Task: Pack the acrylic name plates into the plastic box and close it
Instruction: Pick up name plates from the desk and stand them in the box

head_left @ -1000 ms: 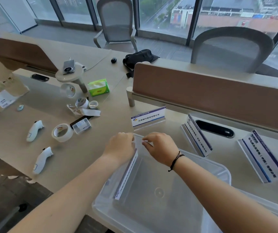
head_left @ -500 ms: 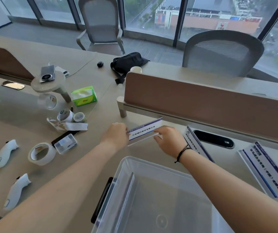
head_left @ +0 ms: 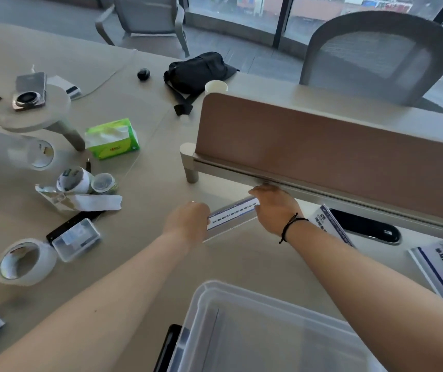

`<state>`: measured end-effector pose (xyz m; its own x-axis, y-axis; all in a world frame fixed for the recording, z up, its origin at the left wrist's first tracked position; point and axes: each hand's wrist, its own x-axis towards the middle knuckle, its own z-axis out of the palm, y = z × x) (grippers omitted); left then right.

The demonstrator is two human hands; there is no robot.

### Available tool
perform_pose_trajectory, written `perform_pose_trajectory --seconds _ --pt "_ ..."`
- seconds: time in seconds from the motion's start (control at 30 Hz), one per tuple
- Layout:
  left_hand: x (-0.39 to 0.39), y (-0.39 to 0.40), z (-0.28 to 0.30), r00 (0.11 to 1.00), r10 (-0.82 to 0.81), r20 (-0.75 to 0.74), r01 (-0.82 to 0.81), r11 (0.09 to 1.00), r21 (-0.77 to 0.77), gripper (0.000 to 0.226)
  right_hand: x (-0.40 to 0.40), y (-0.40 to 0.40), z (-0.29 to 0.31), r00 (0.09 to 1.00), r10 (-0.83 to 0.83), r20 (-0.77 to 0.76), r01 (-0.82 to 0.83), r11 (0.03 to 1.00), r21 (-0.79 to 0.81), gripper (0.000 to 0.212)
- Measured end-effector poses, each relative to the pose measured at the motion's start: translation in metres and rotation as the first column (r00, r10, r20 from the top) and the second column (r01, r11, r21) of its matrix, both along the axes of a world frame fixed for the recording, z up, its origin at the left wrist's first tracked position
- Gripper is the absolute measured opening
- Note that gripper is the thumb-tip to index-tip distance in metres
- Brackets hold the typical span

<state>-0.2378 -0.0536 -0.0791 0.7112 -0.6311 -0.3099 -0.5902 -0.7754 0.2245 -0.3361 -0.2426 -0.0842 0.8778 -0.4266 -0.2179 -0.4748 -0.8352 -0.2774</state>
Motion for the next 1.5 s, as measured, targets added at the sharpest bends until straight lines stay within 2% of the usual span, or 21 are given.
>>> perform_pose_trajectory --seconds 0.2,0.33,0.47,0.73,0.87,1.03,1.2,1.33,1.5 --pt "0.001 0.000 -0.005 1.000 0.023 -0.011 -0.023 0.999 -0.035 0.016 -0.001 0.002 -0.007 0.997 0.017 0.080 -0.004 0.988 -0.154 0.018" --pt "-0.004 0.001 0.003 1.000 0.006 0.003 -0.006 1.000 -0.028 0.016 -0.014 0.003 0.001 0.998 0.039 0.054 -0.030 0.988 -0.152 0.017" --pt "-0.011 0.004 0.022 1.000 -0.009 0.028 0.010 0.999 -0.053 0.016 -0.035 0.009 0.012 0.995 -0.004 0.096 0.016 0.993 -0.118 0.020" --pt "-0.044 0.016 0.099 0.998 -0.015 0.060 0.027 0.977 -0.212 0.020 -0.091 0.025 0.078 0.935 0.019 0.354 0.037 0.988 -0.152 0.018" --pt "-0.069 0.024 0.136 0.985 -0.007 0.170 0.053 0.963 -0.264 0.019 -0.123 0.035 0.112 0.868 0.012 0.496 0.055 0.991 -0.120 0.010" --pt "-0.104 0.045 0.173 0.964 -0.001 0.266 0.085 0.948 -0.306 0.017 -0.161 0.049 0.146 0.806 0.006 0.592 0.061 0.994 -0.092 0.007" --pt "-0.146 0.070 0.193 0.950 0.006 0.313 0.106 0.935 -0.339 0.015 -0.200 0.066 0.164 0.788 0.055 0.613 0.005 0.995 -0.097 0.009" --pt "-0.182 0.090 0.191 0.960 0.007 0.281 0.097 0.930 -0.355 0.014 -0.232 0.074 0.161 0.800 0.069 0.596 -0.046 0.997 -0.054 0.009" --pt "-0.213 0.111 0.161 0.981 -0.010 0.193 0.086 0.917 -0.390 0.008 -0.265 0.081 0.141 0.846 0.099 0.523 -0.130 0.991 0.022 0.009"
